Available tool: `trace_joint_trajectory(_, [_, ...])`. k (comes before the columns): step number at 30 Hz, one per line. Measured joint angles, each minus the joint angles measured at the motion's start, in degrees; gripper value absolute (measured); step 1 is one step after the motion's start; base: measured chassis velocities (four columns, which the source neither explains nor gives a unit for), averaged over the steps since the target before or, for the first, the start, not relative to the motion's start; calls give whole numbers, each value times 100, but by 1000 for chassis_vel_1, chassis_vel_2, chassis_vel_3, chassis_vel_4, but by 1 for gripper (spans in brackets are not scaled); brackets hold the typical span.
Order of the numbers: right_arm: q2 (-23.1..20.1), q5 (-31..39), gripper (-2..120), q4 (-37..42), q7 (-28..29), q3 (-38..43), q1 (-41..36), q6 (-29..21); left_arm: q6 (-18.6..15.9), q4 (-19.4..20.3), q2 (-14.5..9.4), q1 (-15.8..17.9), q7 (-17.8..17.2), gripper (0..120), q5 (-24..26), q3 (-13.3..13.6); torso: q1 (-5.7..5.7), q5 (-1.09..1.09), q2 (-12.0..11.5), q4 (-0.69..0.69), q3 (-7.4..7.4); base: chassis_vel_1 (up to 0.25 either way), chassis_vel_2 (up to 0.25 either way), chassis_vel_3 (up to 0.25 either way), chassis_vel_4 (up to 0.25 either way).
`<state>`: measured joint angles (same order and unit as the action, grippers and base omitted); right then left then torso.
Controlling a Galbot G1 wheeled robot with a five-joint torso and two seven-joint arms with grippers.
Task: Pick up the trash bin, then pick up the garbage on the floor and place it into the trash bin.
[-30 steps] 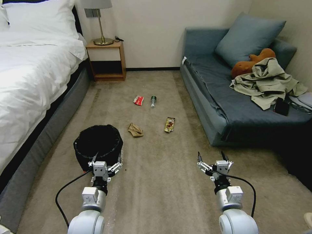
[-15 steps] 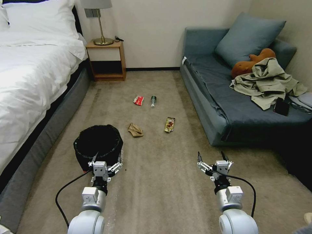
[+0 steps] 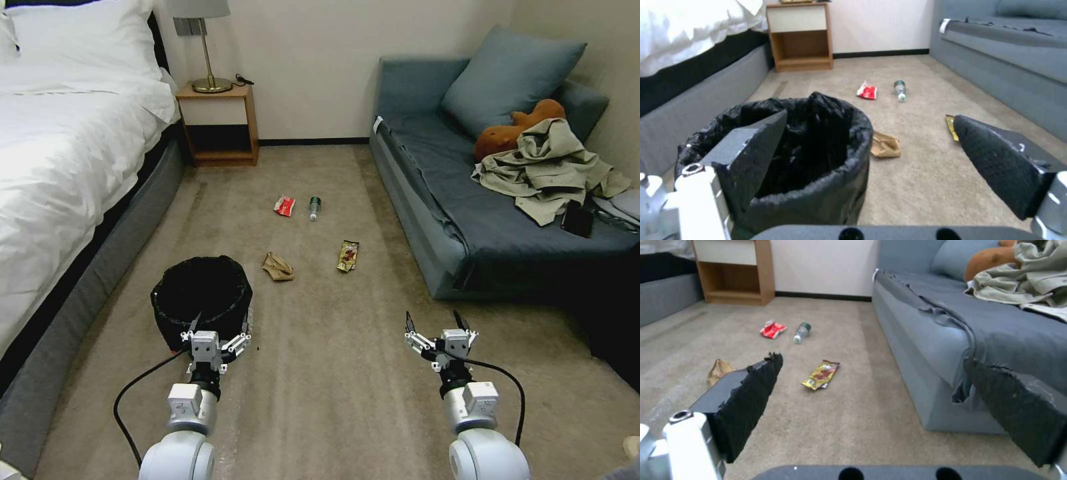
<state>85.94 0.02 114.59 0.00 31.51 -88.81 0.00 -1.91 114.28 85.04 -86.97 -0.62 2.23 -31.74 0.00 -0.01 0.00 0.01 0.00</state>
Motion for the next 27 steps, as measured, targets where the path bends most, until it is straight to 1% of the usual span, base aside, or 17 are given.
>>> trace_joint_trajectory(1, [-8, 30, 100, 7, 0, 0, 2, -35, -294, -59, -142, 282, -111, 100, 327, -49, 0, 0, 0, -1, 0, 0, 0, 0, 0])
trace_joint_trajectory(4, [-94, 239, 100, 78, 21, 20, 20, -366, -722, -144, -341, 680, -259, 100, 795, -115, 0, 0, 0, -1, 0, 0, 0, 0, 0])
trace_joint_trajectory(5, [-94, 239, 100, 78, 21, 20, 20, -366, -722, -144, -341, 680, -259, 100, 795, -115, 0, 0, 0, -1, 0, 0, 0, 0, 0])
trace_joint_trajectory(7, [-230, 586, 100, 197, 67, 58, 53, -906, -1244, -248, -588, 1169, -449, 100, 1372, -193, 0, 0, 0, -1, 0, 0, 0, 0, 0])
trace_joint_trajectory(8, [-230, 586, 100, 197, 67, 58, 53, -906, -1244, -248, -588, 1169, -449, 100, 1372, -193, 0, 0, 0, -1, 0, 0, 0, 0, 0])
trace_joint_trajectory(10, [-350, 896, 100, 303, 109, 92, 80, -1397, -1611, -317, -766, 1521, -587, 100, 1779, -257, 0, 1, 0, -3, 0, 0, 0, 0, 0])
trace_joint_trajectory(11, [-350, 896, 100, 303, 109, 92, 80, -1397, -1611, -317, -766, 1521, -587, 100, 1779, -257, 0, 1, 0, -3, 0, 0, 0, 0, 0])
trace_joint_trajectory(13, [-484, 1230, 100, 419, 151, 131, 108, -1924, -1743, -344, -819, 1625, -623, 100, 1917, -268, 0, -3, 0, -1, 1, 0, 0, 0, 0])
trace_joint_trajectory(18, [-515, 1314, 100, 447, 161, 137, 116, -2057, -1766, -345, -842, 1633, -625, 100, 1955, -281, 0, -3, 0, -1, 1, 0, 0, 0, 0])
trace_joint_trajectory(20, [-541, 1349, 100, 452, 162, 143, 123, -2066, -1870, -306, -1114, 1637, -627, 100, 2187, -510, 0, -3, 0, -4, 1, 0, 0, 0, 0])
trace_joint_trajectory(21, [-541, 1349, 100, 452, 162, 143, 123, -2066, -1870, -306, -1114, 1637, -627, 100, 2187, -510, 0, -3, 0, -4, 1, 0, 0, 0, 0])
trace_joint_trajectory(22, [-705, 1519, 100, 470, 163, 217, 190, -2077, -1918, -257, -1396, 1641, -657, 100, 2350, -740, 0, 11, 0, -2, 0, 0, 0, 0, 0])
trace_joint_trajectory(23, [-870, 1659, 100, 491, 161, 279, 264, -2075, -1982, -263, -1495, 1653, -643, 100, 2429, -819, 0, 9, 0, -1, 0, 0, 0, 0, 0])
trace_joint_trajectory(24, [-870, 1659, 100, 491, 161, 279, 264, -2075, -1982, -263, -1495, 1653, -643, 100, 2429, -819, 0, 9, 0, -1, 0, 0, 0, 0, 0])
trace_joint_trajectory(25, [-1121, 1844, 100, 519, 176, 395, 347, -2019, -2070, -344, -1657, 1703, -705, 100, 2562, -1006, 0, -11, 0, 5, 0, 0, 0, 0, 0])
trace_joint_trajectory(26, [-1121, 1844, 100, 519, 176, 395, 347, -2019, -2070, -344, -1657, 1703, -705, 100, 2562, -1006, 0, -11, 0, 5, 0, 0, 0, 0, 0])
trace_joint_trajectory(27, [-1158, 1880, 100, 504, 174, 401, 346, -1974, -2114, -373, -1712, 1729, -729, 100, 2635, -1051, 1, 4, 0, -1, 1, 0, 0, 0, 0])
